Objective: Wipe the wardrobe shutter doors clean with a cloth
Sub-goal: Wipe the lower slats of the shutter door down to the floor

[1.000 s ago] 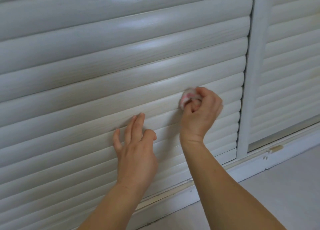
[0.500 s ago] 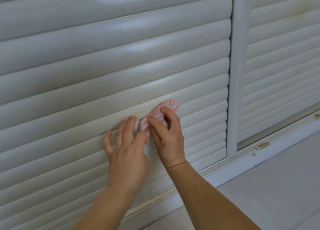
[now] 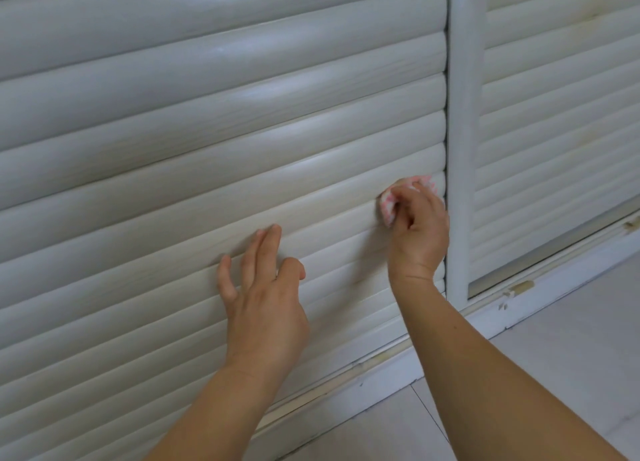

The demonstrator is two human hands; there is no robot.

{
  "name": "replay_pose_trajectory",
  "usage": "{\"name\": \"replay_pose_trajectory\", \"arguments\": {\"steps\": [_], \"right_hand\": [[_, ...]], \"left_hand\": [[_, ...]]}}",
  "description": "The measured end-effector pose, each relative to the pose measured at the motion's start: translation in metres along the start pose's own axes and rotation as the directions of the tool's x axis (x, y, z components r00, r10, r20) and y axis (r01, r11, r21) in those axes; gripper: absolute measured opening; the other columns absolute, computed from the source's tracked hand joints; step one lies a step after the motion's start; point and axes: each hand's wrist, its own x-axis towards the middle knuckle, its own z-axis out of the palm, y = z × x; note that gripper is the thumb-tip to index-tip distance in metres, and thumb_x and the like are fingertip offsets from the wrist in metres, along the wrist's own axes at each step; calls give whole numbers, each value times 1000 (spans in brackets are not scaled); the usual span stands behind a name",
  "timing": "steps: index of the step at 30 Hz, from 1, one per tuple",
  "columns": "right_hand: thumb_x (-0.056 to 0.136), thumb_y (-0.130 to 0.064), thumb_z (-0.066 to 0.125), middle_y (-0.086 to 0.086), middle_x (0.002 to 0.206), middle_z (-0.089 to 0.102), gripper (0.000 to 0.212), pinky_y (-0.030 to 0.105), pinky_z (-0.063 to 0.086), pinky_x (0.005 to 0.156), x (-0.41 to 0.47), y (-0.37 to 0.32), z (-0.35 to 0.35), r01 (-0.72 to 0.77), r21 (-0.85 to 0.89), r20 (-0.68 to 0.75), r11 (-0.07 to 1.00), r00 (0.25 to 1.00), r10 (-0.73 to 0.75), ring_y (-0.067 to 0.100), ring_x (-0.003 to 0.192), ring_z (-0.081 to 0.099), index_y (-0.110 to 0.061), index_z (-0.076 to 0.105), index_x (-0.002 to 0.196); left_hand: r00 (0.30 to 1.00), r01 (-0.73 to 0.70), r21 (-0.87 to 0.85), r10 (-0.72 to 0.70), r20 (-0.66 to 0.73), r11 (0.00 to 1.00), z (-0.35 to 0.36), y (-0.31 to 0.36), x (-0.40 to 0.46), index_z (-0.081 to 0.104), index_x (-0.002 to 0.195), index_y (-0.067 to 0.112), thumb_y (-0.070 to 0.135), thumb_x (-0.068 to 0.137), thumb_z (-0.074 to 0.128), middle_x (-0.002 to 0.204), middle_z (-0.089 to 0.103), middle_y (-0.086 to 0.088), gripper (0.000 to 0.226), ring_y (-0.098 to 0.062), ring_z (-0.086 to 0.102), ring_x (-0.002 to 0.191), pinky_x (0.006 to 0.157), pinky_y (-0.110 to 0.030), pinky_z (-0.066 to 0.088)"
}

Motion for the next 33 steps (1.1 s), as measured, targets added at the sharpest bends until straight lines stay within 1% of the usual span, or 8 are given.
{"name": "replay_pose_trajectory", "arguments": {"steps": [4, 8, 11, 14, 17, 24, 30, 33], "right_hand": [[80, -6, 52, 12, 79, 56, 15, 40, 43, 82, 21, -17, -12, -171, 198, -64, 965, 980, 186, 29, 77, 53, -13, 62, 73], [70, 13, 35, -13, 60, 50, 58, 37, 51, 70, 12, -38, 1, -184, 379, -127, 907, 960, 249, 17, 57, 51, -42, 51, 67], [66, 4, 36, -14, 61, 52, 39, 53, 48, 82, -10, -47, 8, -103, 296, -94, 950, 986, 136, 14, 63, 55, -32, 50, 71], [73, -13, 34, -9, 74, 61, 24, 31, 39, 93, -40, -52, 9, -32, 250, 66, 968, 998, 16, 22, 78, 59, -17, 57, 74], [82, -17, 34, 3, 102, 67, 35, 14, 29, 80, -65, -51, 10, 142, 94, 199, 985, 967, -158, 33, 87, 58, -12, 68, 90], [89, -12, 44, 6, 101, 68, 25, 36, 51, 70, -56, -35, 4, 553, -29, 298, 833, 800, -521, 32, 84, 60, -12, 69, 90], [82, -7, 52, 1, 101, 67, 17, 41, 47, 69, 0, -13, -15, 122, -261, 192, 957, 979, -73, 33, 96, 51, -19, 63, 89], [85, -6, 57, 0, 112, 65, 19, 43, 48, 72, -5, -22, -10, 34, -250, 156, 968, 988, 6, 31, 103, 48, -18, 64, 97]], "left_hand": [[1000, 4, 20, -4, 1, 1000, 3, 0, 2, 53, 77, 22, -15, 41, 64, 139, 44, -12, 53, -24, 28, 133, 103, -51, 14], [1000, -8, 44, 8, 0, 999, 5, -1, 1, 54, 76, 19, -11, 41, 63, 139, 45, -12, 47, -23, 29, 132, 102, -51, 16], [1000, -2, 50, 3, -4, 999, 7, -1, 1, 54, 75, 19, -11, 41, 63, 139, 44, -13, 46, -24, 29, 132, 103, -52, 15], [1000, 9, 45, -8, -7, 999, 8, 0, 2, 56, 77, 19, -10, 41, 65, 139, 44, -14, 46, -25, 28, 132, 104, -51, 14], [999, 17, 34, -16, -28, 999, 9, 2, 2, 57, 76, 18, -9, 45, 66, 139, 44, -15, 42, -24, 26, 132, 104, -52, 14], [999, 27, 51, -26, -35, 998, 9, 4, 1, 57, 76, 18, -9, 44, 65, 140, 44, -14, 43, -24, 26, 133, 104, -56, 17], [999, 23, 75, -20, -38, 997, 11, 4, 2, 53, 73, 19, -12, 38, 67, 139, 45, -15, 49, -25, 28, 132, 103, -52, 13], [997, 59, 70, -55, -49, 996, 14, 10, 1, 55, 73, 18, -11, 38, 68, 139, 43, -17, 48, -27, 25, 132, 103, -54, 15]]}}
